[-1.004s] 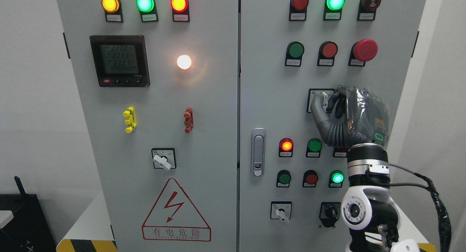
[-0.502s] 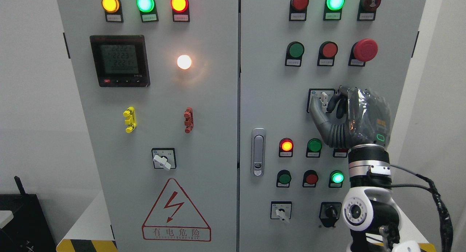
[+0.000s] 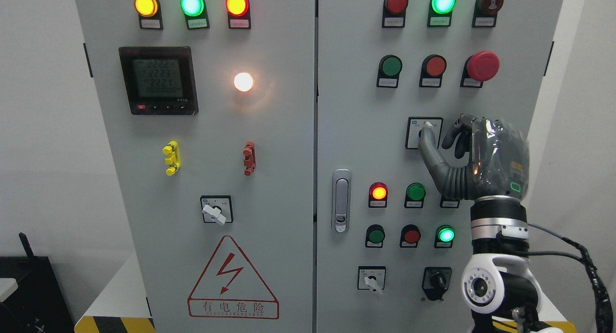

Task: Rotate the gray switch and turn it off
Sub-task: 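Open the right hand fingers to release the knob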

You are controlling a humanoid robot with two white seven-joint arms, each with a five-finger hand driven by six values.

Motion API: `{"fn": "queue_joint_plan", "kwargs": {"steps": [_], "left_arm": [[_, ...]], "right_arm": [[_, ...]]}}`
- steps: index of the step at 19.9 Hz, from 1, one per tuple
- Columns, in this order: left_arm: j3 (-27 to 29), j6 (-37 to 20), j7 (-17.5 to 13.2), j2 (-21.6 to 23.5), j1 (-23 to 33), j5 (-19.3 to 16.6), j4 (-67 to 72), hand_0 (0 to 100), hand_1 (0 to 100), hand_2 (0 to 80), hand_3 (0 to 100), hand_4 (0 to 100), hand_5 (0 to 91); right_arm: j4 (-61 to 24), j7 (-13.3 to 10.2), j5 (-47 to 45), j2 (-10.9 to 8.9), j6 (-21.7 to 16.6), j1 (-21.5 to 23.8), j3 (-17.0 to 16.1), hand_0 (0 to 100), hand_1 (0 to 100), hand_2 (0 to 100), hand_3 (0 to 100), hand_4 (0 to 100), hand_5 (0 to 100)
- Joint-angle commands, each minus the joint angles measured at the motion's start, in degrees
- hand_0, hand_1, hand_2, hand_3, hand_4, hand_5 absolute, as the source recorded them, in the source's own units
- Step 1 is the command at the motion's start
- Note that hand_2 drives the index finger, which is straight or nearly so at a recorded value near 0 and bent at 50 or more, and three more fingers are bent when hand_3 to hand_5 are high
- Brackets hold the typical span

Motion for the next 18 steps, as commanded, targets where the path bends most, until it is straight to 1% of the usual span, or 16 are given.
{"fn": "queue_joint_plan", "kwargs": {"steps": [1,4,5,6,7,8,9,10,11,12,13,14,15,16,17,18], "left_arm": [[-0.1,0.0,0.0,0.0,0.0,0.0,0.8,12,39,0.0,0,0,0.0],[-0.1,0.0,0.0,0.0,0.0,0.0,0.8,12,39,0.0,0,0,0.0],[-0.1,0.0,0.0,0.0,0.0,0.0,0.8,12,39,0.0,0,0,0.0],[-0.1,0.0,0.0,0.0,0.0,0.0,0.8,12,39,0.0,0,0,0.0],[-0.1,0.0,0.0,0.0,0.0,0.0,0.8,12,39,0.0,0,0,0.0],[-0.1,0.0,0.0,0.0,0.0,0.0,0.8,12,39,0.0,0,0,0.0],[-0.1,0.0,0.0,0.0,0.0,0.0,0.8,12,39,0.0,0,0,0.0],[-0.1,0.0,0.0,0.0,0.0,0.0,0.8,12,39,0.0,0,0,0.0],[-0.1,0.0,0.0,0.0,0.0,0.0,0.8,12,39,0.0,0,0,0.0],[-0.1,0.0,-0.1,0.0,0.0,0.0,0.9,12,39,0.0,0,0,0.0],[-0.1,0.0,-0.1,0.0,0.0,0.0,0.8,12,39,0.0,0,0,0.0],[-0.1,0.0,0.0,0.0,0.0,0.0,0.8,12,39,0.0,0,0,0.0],[-0.1,0.0,0.0,0.0,0.0,0.0,0.8,12,39,0.0,0,0,0.0],[-0.1,0.0,0.0,0.0,0.0,0.0,0.9,12,39,0.0,0,0,0.0],[-0.1,0.0,0.0,0.0,0.0,0.0,0.8,12,39,0.0,0,0,0.0],[-0.1,0.0,0.0,0.0,0.0,0.0,0.8,12,39,0.0,0,0,0.0]], "right_arm": [[-7.3,-0.6,-1.9,0.03,-2.5,2.7,-0.9,41,27,74,94,86,100],[-9.1,-3.4,-5.4,0.03,-7.8,4.4,-2.3,39,27,68,98,87,98],[-9.5,-3.7,-6.1,0.03,-9.8,5.5,-2.7,38,28,65,97,87,94],[-10.3,-3.8,-6.3,0.03,-11.2,6.7,-3.0,37,29,64,95,87,90],[-10.8,-3.9,-6.5,0.03,-12.5,7.8,-3.3,36,31,63,95,85,82],[-11.3,-4.1,-6.6,0.03,-13.9,8.6,-3.8,36,31,62,93,80,75],[-11.6,-4.3,-6.8,0.03,-15.5,9.3,-4.5,36,31,61,92,78,73],[-11.7,-4.3,-7.6,0.03,-17.1,9.9,-5.0,35,31,59,82,68,63],[-11.7,-4.3,-8.3,-0.06,-18.5,10.3,-5.6,35,31,53,63,49,42],[-11.7,-4.2,-8.6,-0.06,-19.4,10.8,-5.9,35,31,51,58,44,36],[-11.7,-4.1,-8.6,-0.15,-19.8,11.0,-6.2,35,31,46,47,32,24],[-11.7,-4.0,-8.6,-0.24,-19.9,11.1,-6.6,36,28,37,33,18,12],[-11.7,-3.9,-8.6,-0.41,-20.1,11.5,-6.8,37,26,35,30,15,9],[-11.7,-3.9,-8.6,-0.59,-20.8,12.2,-7.1,34,13,26,19,5,0],[-11.7,-3.8,-8.6,-0.59,-21.4,12.3,-7.5,30,9,21,14,2,0],[-11.7,-3.8,-8.6,-0.68,-21.5,12.5,-8.0,20,10,12,8,0,0]]}}
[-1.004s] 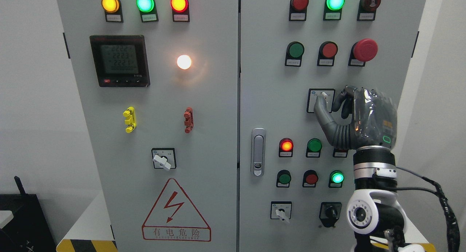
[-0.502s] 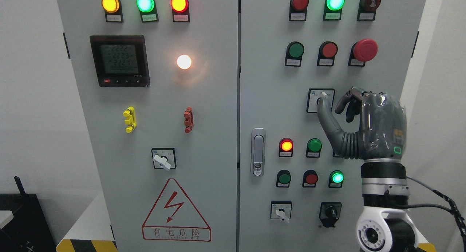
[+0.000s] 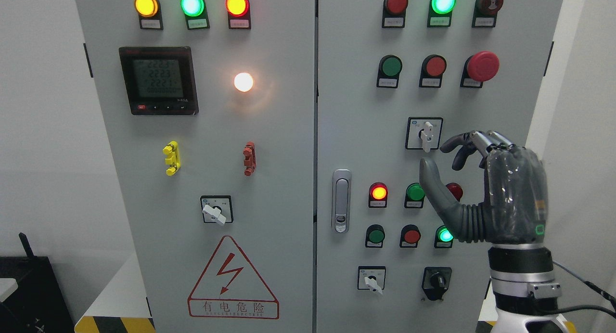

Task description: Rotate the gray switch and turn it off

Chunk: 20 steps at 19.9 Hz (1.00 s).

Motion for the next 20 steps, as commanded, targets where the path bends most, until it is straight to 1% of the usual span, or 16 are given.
{"fn": "queue_joint_plan", "kwargs": {"steps": [1,4,12,16,20], "left_arm": [[-0.1,-0.1,0.3,0.0,0.0,0.0,0.9,12,39,0.0,0,0,0.0],[-0.1,-0.1,0.2,0.0,0.0,0.0,0.8,12,39,0.0,0,0,0.0],[-0.1,-0.1,0.2,0.0,0.0,0.0,0.8,12,39,0.0,0,0,0.0],[-0.1,-0.1,0.3,0.0,0.0,0.0,0.8,12,39,0.0,0,0,0.0],[-0.1,-0.1,0.2,0.0,0.0,0.0,0.8,12,39,0.0,0,0,0.0]], "right_arm": [[-2.8,0.5,-0.9,-0.52,-1.2,2.5,-4.1,16,11,9,5,0,0],[-2.8,0.4,-0.9,-0.43,-1.8,3.2,-4.2,12,13,6,4,0,0],[-2.7,0.4,-0.9,-0.52,-2.4,3.6,-4.0,10,15,6,4,0,0],[-2.5,0.4,-0.9,-0.52,-2.4,3.6,-3.6,10,17,8,9,0,0],[-2.5,0.5,-0.9,-0.35,-2.4,3.6,-3.2,9,19,10,10,0,0]]}}
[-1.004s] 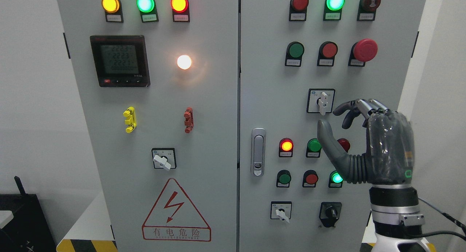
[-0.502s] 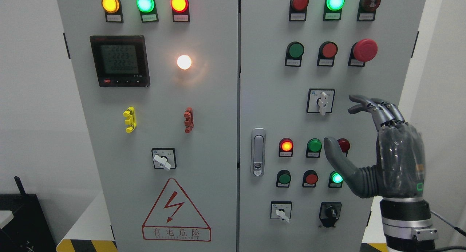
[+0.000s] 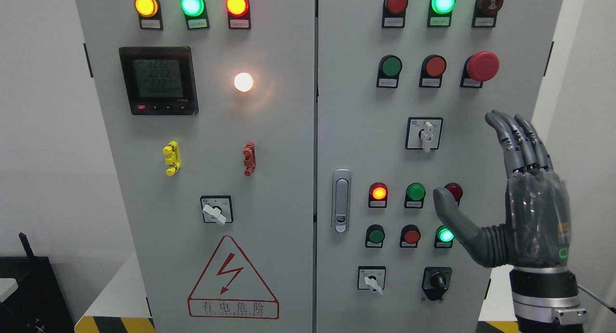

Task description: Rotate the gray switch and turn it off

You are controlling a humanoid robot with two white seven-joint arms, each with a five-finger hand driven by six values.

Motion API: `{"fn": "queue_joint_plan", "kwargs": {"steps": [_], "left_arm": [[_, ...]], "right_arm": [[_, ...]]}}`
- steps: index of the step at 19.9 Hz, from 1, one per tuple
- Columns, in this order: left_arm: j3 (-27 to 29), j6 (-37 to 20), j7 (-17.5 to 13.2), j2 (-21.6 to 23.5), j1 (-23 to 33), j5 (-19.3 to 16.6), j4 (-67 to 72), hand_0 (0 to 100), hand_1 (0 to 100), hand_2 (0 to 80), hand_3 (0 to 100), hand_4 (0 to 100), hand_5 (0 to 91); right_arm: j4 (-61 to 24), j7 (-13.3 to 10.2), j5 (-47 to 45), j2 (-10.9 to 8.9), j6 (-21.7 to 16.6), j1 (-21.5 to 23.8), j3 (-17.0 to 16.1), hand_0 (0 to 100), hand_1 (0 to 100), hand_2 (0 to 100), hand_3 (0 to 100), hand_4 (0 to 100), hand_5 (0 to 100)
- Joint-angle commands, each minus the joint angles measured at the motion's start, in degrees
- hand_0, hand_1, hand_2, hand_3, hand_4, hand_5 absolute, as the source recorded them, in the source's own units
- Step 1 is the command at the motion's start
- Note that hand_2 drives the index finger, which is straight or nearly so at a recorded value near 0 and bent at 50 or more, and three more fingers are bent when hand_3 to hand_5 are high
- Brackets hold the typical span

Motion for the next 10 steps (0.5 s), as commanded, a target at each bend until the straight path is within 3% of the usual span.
{"fn": "queue_joint_plan", "kwargs": {"steps": [1,10], "left_arm": [[-0.1,0.0,0.0,0.0,0.0,0.0,0.9,12,39,0.0,0,0,0.0],[-0.1,0.0,-0.1,0.0,0.0,0.0,0.8,12,39,0.0,0,0,0.0]], "right_arm": [[-0.3,0.1,0.0,0.05,-0.1,0.1,0.0,9,20,10,10,0,0],[-0.3,0.1,0.0,0.32,0.1,0.2,0.5,9,23,12,13,0,0]]}}
